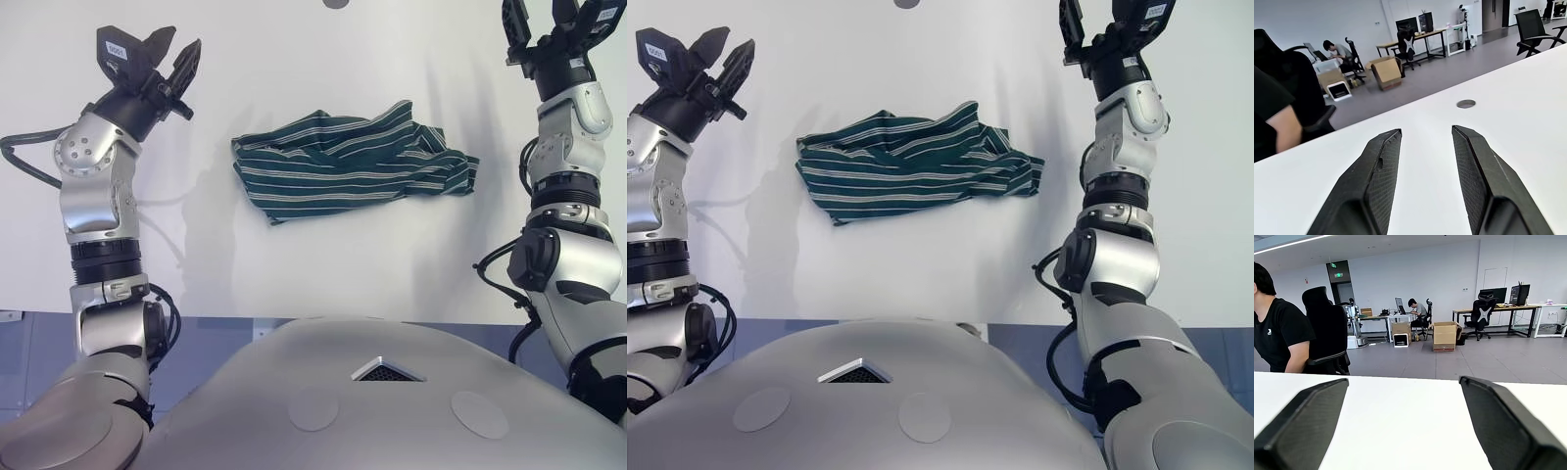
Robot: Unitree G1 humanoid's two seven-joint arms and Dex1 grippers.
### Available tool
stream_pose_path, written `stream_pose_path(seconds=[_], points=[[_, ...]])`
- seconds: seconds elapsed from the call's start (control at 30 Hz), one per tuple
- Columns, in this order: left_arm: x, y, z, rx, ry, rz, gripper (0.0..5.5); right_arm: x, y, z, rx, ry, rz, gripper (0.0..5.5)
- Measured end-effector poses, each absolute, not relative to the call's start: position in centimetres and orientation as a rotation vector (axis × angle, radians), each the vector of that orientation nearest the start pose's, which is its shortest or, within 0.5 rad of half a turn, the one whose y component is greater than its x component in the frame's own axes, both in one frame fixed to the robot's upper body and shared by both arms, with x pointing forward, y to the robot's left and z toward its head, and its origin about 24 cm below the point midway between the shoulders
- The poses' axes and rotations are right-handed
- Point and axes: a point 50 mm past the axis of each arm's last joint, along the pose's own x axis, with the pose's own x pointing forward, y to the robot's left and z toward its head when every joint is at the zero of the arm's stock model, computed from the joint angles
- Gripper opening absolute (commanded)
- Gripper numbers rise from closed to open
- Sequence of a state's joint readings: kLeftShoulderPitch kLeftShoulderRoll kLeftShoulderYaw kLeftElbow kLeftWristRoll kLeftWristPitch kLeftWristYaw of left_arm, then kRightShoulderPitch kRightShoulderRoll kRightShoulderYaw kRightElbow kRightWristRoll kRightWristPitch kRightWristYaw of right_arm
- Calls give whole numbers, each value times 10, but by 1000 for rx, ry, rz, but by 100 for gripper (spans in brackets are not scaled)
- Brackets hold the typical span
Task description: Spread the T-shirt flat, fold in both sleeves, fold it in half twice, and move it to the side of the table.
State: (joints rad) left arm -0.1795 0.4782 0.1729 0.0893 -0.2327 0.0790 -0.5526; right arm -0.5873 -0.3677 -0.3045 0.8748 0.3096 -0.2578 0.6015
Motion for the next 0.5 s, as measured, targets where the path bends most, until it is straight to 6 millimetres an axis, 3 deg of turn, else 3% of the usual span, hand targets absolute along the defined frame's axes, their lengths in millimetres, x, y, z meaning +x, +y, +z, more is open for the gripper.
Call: stream_pose_path(seconds=[0.13,0.27,0.37,0.5], points=[[293,268,114,239,-100,-158,189,340,-259,78,87,-112,222,422],[294,268,114,225,-113,-153,189,340,-260,77,88,-108,212,422],[281,251,108,113,-56,-401,189,340,-260,76,86,-103,213,422],[244,231,86,15,230,-826,189,340,-259,75,82,-99,215,422]])
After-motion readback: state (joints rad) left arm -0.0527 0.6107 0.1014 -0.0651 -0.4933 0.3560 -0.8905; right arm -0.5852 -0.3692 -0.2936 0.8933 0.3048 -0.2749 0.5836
